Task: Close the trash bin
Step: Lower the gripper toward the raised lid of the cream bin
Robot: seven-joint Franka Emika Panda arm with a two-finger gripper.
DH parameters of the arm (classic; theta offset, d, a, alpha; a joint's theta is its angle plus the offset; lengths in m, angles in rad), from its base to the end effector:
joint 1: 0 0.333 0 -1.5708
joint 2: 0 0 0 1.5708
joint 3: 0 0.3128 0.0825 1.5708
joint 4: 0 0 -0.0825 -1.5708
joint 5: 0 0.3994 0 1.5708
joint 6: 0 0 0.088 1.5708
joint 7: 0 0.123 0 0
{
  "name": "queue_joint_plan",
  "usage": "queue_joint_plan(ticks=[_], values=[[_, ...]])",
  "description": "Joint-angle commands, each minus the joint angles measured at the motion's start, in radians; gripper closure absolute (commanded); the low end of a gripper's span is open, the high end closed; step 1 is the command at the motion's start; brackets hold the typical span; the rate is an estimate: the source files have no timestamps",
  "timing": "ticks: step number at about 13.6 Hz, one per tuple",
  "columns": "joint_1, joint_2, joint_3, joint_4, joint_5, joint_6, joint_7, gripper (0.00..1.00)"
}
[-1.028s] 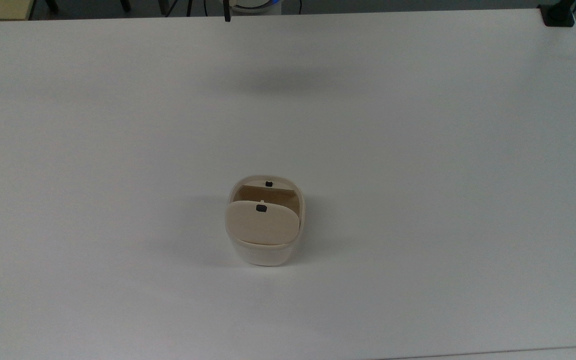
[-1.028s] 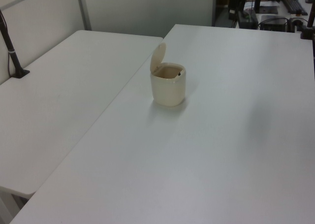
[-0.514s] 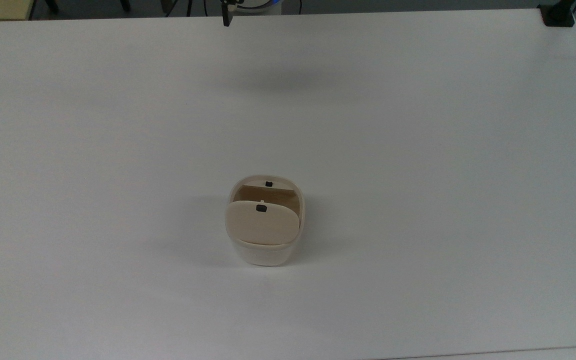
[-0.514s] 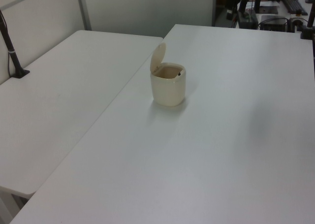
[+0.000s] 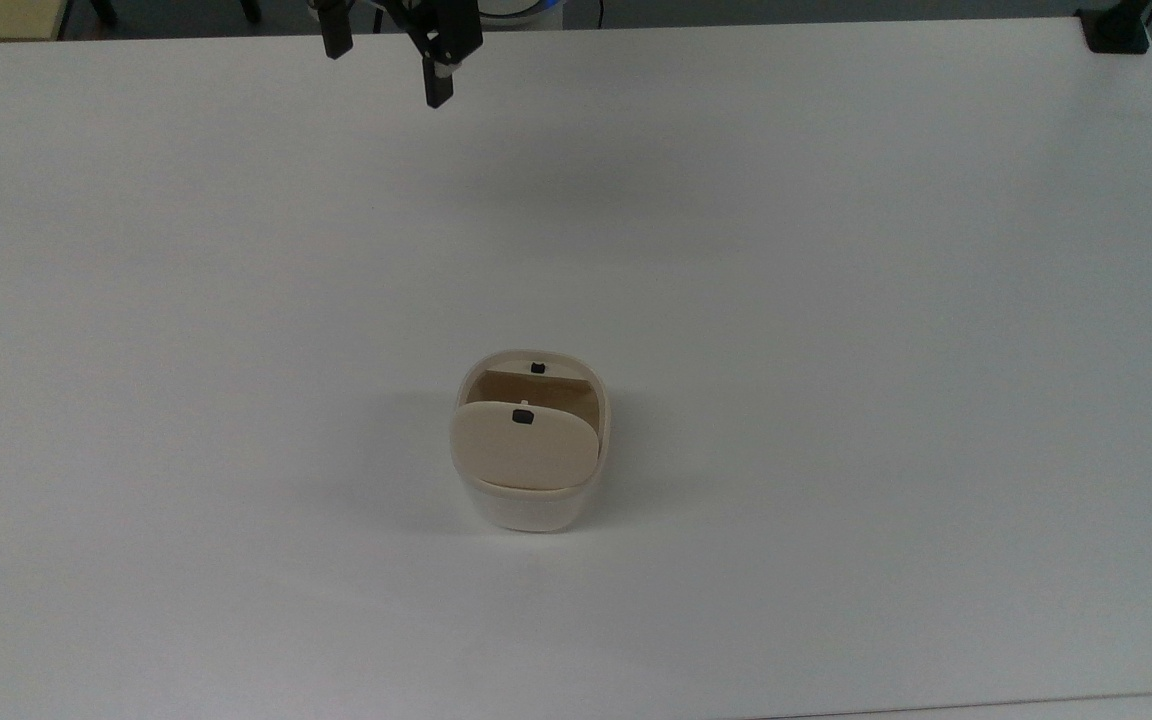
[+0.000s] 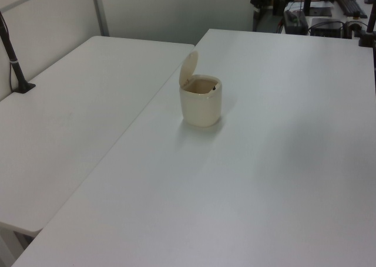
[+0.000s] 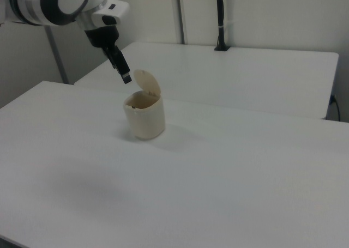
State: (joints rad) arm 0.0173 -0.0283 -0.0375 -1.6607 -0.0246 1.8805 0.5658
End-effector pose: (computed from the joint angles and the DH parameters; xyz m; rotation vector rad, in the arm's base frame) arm 0.5927 -0.0145 0.6082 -2.9449 0.8813 -0.3787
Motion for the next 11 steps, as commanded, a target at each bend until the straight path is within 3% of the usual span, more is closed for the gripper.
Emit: queue_joint_plan(ticks=[1,7,10,11], values=[[0.009,0.053,-0.002,0.039,-0.003,0.127,0.126,0.0],[0.013,0.131,-0.001,0.097,-0.015,0.323,0.279,0.01],[0.015,0.192,-0.002,0.172,-0.017,0.361,0.331,0.1],[0.015,0.224,-0.004,0.211,-0.017,0.361,0.35,0.2]])
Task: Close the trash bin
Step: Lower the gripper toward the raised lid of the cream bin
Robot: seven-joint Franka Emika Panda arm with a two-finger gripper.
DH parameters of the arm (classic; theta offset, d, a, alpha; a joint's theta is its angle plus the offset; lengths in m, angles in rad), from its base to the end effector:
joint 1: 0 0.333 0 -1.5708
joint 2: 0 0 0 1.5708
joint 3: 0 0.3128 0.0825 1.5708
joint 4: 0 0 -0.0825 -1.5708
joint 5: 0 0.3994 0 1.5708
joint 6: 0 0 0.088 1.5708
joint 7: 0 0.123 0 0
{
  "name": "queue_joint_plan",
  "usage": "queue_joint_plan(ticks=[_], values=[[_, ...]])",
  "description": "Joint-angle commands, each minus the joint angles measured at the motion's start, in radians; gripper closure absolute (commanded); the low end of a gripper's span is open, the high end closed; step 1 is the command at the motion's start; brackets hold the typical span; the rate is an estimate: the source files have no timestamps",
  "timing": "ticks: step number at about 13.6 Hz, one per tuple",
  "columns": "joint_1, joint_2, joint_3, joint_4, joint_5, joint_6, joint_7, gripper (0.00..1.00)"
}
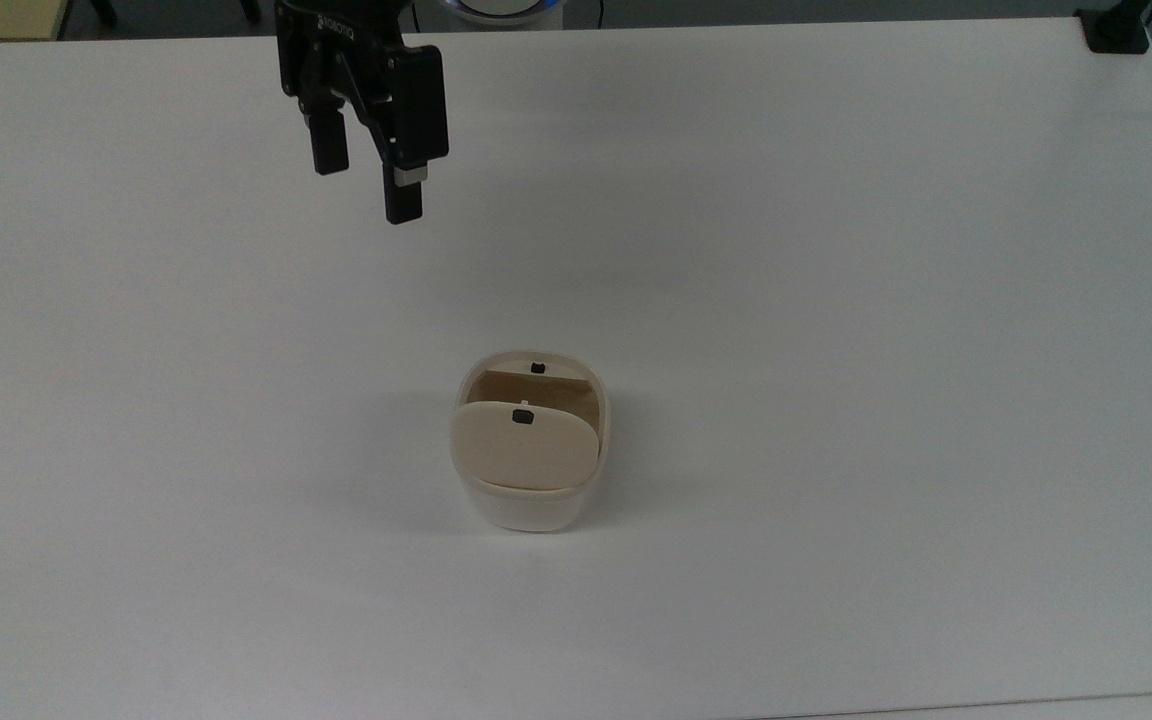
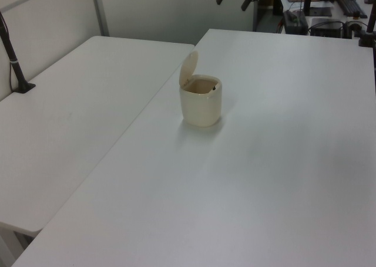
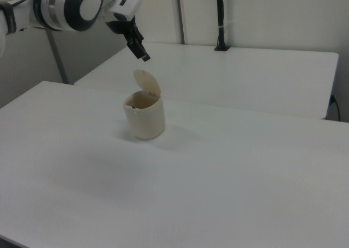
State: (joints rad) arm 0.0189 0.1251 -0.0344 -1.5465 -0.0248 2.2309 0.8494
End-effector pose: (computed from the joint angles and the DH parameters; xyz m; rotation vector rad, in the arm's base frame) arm 0.6663 -0.0100 0.6174 -2.5869 1.1767 -0.7625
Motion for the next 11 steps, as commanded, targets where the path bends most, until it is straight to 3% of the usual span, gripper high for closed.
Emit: queue_joint_plan(ticks=[1,2,4,6,8,11], values=[[0.019,0.102,-0.007,0.132,-0.017,0.01,0.074,0.37],[0.035,0.114,-0.01,0.141,-0.017,0.012,0.079,0.48],[0.041,0.136,-0.01,0.143,-0.018,0.053,0.08,0.88],[0.085,0.19,-0.027,0.192,-0.055,0.072,0.132,1.0],[0.157,0.26,-0.097,0.265,-0.128,0.078,0.27,1.0],[0.206,0.344,-0.117,0.302,-0.214,0.137,0.394,1.0]])
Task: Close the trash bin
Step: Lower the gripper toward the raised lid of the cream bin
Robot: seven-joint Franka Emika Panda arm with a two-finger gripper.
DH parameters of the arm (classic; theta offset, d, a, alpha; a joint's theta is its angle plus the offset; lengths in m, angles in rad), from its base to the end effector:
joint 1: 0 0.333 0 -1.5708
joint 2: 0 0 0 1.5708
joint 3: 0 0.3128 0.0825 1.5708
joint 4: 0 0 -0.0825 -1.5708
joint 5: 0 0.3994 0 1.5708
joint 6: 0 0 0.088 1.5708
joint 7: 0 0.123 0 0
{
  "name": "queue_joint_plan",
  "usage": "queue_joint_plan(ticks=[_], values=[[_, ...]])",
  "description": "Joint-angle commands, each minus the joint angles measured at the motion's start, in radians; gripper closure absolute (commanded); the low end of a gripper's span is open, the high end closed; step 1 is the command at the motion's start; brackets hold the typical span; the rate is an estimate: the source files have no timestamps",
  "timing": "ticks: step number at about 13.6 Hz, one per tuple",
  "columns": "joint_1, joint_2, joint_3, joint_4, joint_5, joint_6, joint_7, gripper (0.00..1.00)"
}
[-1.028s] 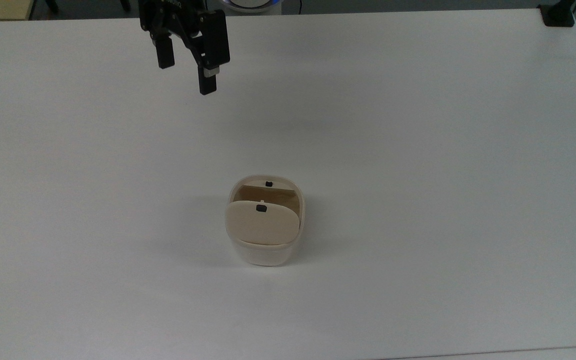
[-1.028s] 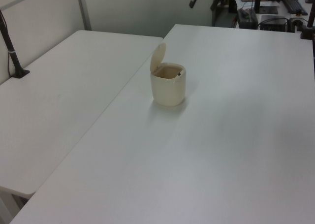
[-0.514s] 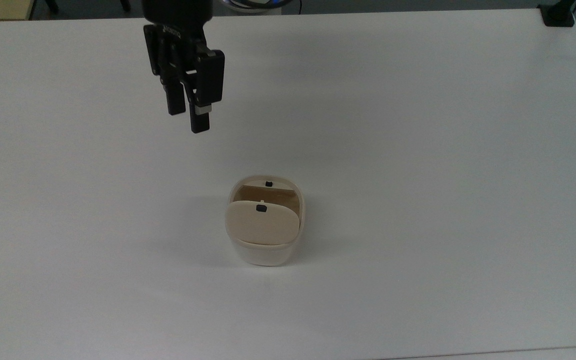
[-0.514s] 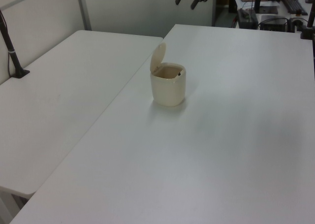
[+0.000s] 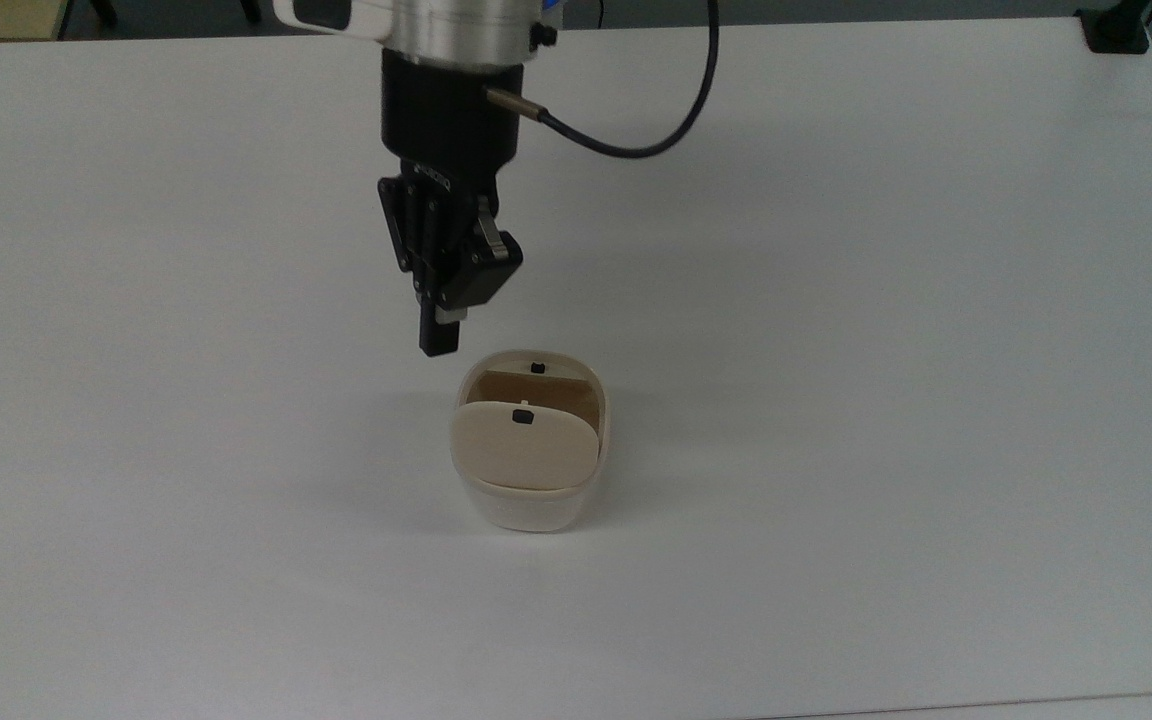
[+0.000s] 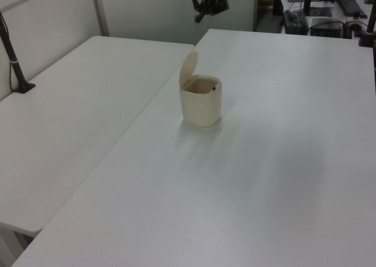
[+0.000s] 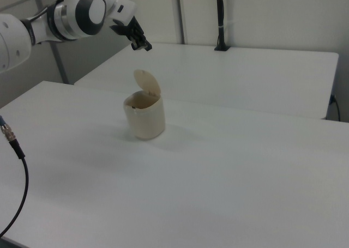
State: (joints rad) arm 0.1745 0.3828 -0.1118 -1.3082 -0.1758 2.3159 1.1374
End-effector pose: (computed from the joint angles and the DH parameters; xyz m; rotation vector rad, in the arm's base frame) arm 0.7404 0.0574 0.5802 -2.4835 1.3176 -0.9166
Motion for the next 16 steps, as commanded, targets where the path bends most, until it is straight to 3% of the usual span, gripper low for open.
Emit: queue_joint_plan(ticks=[1,4,10,12,14,16], values=[[0.069,0.105,-0.051,0.064,-0.086,0.065,0.137,1.0],[0.099,0.146,-0.06,0.061,-0.129,0.074,0.171,1.0],[0.111,0.143,-0.048,0.018,-0.178,0.059,0.154,1.0],[0.112,0.117,-0.039,-0.034,-0.195,0.059,0.139,1.0],[0.097,0.049,0.012,-0.127,-0.197,0.059,0.105,1.0],[0.097,0.025,0.017,-0.157,-0.195,0.059,0.094,1.0]])
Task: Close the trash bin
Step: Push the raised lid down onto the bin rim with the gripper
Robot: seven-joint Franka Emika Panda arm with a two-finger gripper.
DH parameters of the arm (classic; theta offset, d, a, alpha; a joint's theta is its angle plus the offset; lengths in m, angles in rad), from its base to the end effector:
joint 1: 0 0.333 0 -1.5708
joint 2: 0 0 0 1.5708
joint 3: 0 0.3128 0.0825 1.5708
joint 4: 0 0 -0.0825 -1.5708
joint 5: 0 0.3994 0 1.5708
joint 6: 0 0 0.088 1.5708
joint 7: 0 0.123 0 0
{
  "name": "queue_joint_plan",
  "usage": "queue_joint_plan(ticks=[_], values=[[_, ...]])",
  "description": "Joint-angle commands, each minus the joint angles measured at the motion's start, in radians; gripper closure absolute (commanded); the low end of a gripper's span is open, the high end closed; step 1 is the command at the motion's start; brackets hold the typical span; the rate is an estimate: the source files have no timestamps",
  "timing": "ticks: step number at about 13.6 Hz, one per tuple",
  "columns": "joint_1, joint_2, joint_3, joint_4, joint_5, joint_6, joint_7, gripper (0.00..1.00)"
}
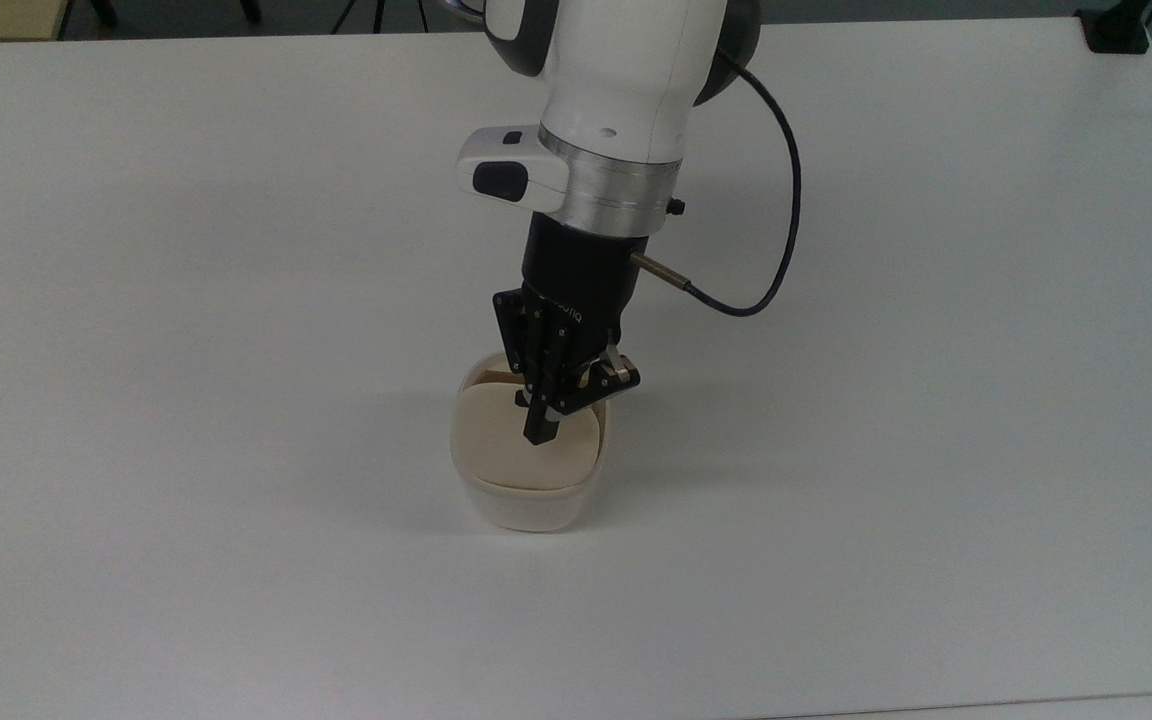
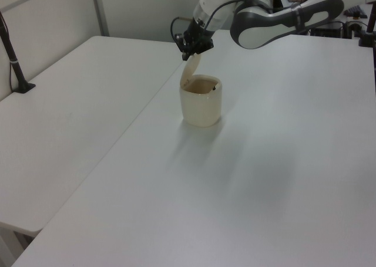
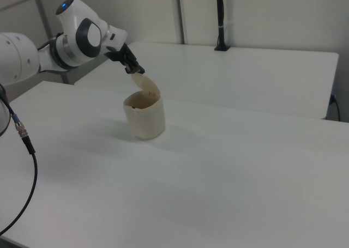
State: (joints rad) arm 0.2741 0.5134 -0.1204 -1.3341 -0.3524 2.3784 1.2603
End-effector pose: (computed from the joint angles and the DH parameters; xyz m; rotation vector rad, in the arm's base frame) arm 0.7591 0.1308 0.4775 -2.6402 1.2507 -0.9563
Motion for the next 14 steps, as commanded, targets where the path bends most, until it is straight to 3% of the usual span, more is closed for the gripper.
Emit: queue_joint_plan(ticks=[1,10,14], values=[[-0.003,-0.113,0.027,-0.145,-0.019,-0.005,-0.03,1.0],[-0.004,-0.119,0.03,-0.315,-0.017,-0.028,-0.146,1.0],[-0.01,-0.116,0.047,-0.336,-0.016,-0.028,-0.145,1.0]])
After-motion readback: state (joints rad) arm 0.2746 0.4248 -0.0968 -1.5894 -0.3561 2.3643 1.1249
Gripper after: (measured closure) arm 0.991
